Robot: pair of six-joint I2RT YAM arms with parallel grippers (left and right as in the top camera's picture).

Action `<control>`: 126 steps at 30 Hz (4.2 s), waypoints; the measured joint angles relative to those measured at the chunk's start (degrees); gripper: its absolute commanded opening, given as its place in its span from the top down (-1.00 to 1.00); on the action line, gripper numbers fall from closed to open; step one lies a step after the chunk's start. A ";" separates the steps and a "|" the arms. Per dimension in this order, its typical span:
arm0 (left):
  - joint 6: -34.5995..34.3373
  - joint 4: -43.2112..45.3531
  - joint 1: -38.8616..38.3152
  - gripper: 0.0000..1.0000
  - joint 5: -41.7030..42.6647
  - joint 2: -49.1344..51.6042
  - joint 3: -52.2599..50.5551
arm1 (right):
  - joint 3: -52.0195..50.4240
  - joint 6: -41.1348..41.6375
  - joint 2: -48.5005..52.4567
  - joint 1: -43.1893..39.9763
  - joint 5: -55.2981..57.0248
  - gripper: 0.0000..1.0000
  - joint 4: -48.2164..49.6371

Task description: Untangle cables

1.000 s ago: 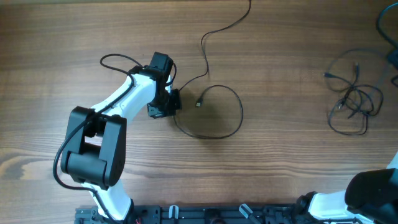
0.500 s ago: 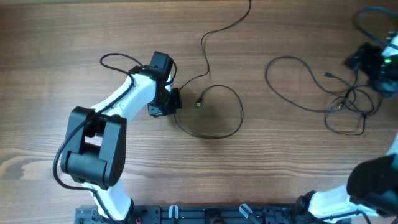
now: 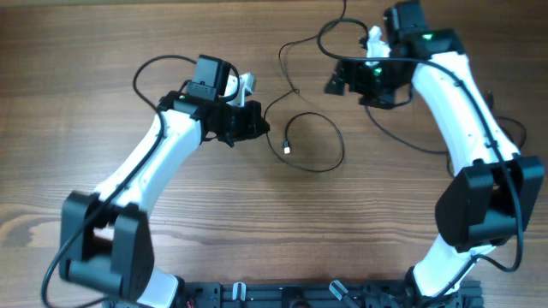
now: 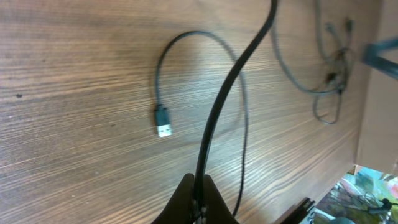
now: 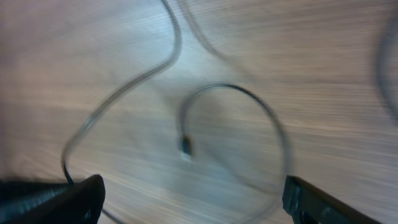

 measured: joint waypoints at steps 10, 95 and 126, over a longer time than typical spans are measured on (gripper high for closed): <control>-0.15 1.57 -7.21 0.92 -0.09 -4.07 0.00 | -0.02 25.51 0.00 10.32 -4.52 -0.82 9.05; 0.44 -6.69 -7.98 -0.17 -22.27 -8.66 0.00 | 43.19 -6.16 3.58 -37.88 32.15 -0.57 -32.02; -3.50 -5.31 4.59 -1.00 -36.54 -8.66 0.02 | 25.90 -19.63 5.07 -0.83 17.44 -0.99 -21.14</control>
